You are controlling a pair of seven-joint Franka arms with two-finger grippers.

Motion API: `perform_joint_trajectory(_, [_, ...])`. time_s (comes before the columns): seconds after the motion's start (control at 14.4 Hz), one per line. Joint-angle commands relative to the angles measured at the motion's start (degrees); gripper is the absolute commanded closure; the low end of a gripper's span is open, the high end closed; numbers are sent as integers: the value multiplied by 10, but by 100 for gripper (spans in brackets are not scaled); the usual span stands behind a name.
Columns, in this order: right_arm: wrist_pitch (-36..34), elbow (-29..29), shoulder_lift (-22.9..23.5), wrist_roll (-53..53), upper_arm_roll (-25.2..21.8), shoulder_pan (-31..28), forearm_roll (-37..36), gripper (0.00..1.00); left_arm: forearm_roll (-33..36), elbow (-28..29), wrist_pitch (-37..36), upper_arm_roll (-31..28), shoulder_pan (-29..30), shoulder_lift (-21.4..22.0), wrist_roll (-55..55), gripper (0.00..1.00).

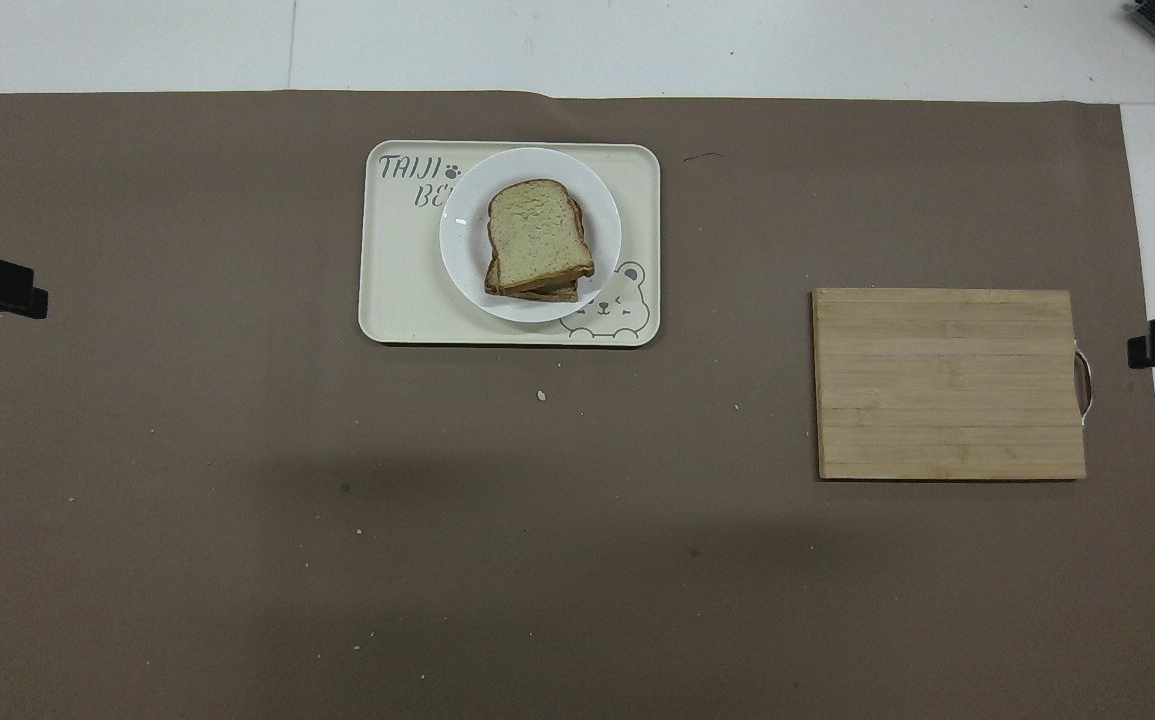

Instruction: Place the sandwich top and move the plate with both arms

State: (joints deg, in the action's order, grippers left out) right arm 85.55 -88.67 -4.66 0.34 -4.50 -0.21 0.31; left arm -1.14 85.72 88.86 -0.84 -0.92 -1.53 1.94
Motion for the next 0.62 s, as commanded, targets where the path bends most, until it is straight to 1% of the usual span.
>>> perform_joint_trajectory(0.0, [10,-9,-7,-13,-4,8,-2,0,11,18,-7,3,14,15,2,0])
perform_joint_trajectory(0.21, [5,-9,-7,-13,2,11,0,0,11,20,-21,2,14,18,2,0])
perform_joint_trajectory(0.56, [5,-9,-7,-13,2,11,0,0,8,31,-21,1,14,25,2,0])
